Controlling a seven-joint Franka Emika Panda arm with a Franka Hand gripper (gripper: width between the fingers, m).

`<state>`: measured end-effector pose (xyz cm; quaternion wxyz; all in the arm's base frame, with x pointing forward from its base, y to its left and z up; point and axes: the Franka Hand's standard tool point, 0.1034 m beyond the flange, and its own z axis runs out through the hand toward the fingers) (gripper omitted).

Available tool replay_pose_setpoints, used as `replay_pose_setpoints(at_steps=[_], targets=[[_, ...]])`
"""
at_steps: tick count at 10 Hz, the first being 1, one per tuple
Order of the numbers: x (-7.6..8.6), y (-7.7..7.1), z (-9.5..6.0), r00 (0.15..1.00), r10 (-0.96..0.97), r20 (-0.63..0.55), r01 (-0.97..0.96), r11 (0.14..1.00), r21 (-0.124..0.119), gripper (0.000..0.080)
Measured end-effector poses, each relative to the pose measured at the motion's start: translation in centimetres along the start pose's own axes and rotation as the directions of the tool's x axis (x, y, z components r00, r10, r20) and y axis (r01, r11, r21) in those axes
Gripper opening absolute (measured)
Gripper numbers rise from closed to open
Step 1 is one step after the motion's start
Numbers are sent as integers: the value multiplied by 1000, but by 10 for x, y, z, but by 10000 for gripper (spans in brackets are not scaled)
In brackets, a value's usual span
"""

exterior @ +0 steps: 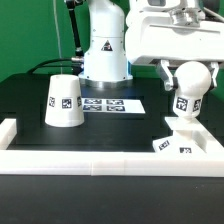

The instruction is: Assemble lamp

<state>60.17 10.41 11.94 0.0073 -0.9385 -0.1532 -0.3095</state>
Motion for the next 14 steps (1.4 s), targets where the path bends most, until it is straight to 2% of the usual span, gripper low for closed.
replay_pose_setpoints(at_steps=[4, 7, 8, 10, 14], targets=[[-2, 0, 1, 1000, -1, -28, 0, 1000, -7, 579], [-4, 0, 3, 1000, 0, 3, 0, 1000, 0, 579], [-4, 0, 3, 1000, 0, 4, 0, 1000, 1, 669], [-4, 0, 3, 1000, 0, 7, 0, 1000, 1, 690], [10, 2, -15, 1000, -14, 2, 14, 1000, 0, 698]])
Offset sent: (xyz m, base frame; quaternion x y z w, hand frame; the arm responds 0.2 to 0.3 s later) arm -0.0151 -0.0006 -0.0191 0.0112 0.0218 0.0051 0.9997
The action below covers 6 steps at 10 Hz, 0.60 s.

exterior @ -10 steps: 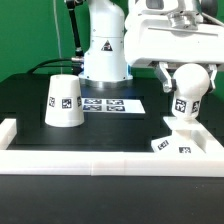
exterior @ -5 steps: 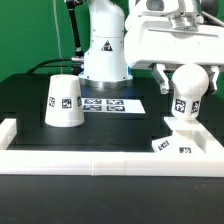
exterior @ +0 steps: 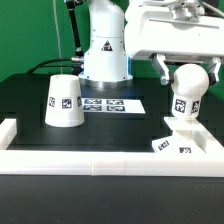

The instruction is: Assemble lamp

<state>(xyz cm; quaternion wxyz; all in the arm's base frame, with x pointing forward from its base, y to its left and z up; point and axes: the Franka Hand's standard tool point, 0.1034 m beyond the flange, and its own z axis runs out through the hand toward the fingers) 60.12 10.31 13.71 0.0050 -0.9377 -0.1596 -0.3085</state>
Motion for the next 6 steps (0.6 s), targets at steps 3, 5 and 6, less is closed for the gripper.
replay_pose_setpoints(at_steps=[3, 5, 6], targets=[[10, 1, -6, 1000, -2, 17, 2, 1000, 6, 698], [9, 0, -5, 999, -3, 34, 2, 1000, 11, 698], [8, 0, -4, 999, -2, 36, 2, 1000, 11, 698]])
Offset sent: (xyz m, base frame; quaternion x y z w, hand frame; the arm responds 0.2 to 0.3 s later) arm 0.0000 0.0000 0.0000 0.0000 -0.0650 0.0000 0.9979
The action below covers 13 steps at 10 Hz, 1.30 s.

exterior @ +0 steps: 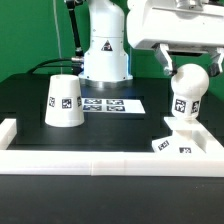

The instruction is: Assemble lamp

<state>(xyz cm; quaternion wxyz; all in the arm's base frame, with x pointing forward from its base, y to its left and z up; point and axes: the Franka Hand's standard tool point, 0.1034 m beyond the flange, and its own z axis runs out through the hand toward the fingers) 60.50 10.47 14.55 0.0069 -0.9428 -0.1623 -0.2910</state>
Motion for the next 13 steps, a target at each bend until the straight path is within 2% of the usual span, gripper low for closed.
replay_pose_setpoints(at_steps=[1, 2, 3, 5, 6, 7, 8, 10, 13], targets=[[-8, -1, 3, 995, 1, 98, -3, 1000, 23, 698], [-7, 2, 3, 984, 2, 179, -9, 999, 40, 698], [-4, 4, 4, 979, 2, 205, -11, 999, 45, 698], [-11, -1, 5, 935, -7, 354, -24, 996, 84, 698], [-10, -2, 7, 925, -10, 380, -26, 995, 92, 698], [-17, -5, 7, 889, -16, 457, -38, 993, 109, 698], [-18, -7, 7, 856, -23, 516, -48, 991, 124, 698], [-13, -4, 16, 849, -33, 527, -44, 990, 133, 698], [-13, -2, 19, 850, -29, 526, -47, 990, 131, 698]])
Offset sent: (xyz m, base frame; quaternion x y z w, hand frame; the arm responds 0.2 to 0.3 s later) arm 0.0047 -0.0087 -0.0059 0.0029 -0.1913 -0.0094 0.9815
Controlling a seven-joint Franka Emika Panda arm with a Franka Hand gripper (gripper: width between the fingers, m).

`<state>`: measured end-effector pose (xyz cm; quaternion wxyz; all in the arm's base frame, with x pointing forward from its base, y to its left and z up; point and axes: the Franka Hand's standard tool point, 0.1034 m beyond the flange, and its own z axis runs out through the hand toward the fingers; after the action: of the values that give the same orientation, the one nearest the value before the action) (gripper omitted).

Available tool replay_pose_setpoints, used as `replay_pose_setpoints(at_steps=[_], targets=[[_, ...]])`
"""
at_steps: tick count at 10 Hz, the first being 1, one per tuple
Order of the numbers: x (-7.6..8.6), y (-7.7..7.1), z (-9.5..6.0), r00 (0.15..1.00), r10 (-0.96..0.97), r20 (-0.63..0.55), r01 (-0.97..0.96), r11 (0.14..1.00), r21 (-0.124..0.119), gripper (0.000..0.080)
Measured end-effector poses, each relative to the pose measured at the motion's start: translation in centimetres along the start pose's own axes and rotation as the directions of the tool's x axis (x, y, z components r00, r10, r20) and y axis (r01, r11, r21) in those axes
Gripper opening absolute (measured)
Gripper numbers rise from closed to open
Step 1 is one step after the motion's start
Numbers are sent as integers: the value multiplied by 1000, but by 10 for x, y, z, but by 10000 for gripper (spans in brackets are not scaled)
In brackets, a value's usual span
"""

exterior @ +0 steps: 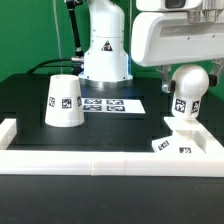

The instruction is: Assemble lamp

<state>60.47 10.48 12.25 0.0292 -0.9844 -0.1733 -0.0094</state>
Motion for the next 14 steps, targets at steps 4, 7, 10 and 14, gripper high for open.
replay_pose_setpoints(at_steps=[4, 7, 10, 14], targets=[[-1, 0, 1, 1000, 21, 1, -21, 1000, 1, 577], [0, -1, 1, 996, 93, 1, -93, 996, 2, 577], [0, 0, -1, 922, 386, -4, -386, 922, 1, 577], [0, 0, -1, 723, 691, -5, -691, 723, -3, 579]])
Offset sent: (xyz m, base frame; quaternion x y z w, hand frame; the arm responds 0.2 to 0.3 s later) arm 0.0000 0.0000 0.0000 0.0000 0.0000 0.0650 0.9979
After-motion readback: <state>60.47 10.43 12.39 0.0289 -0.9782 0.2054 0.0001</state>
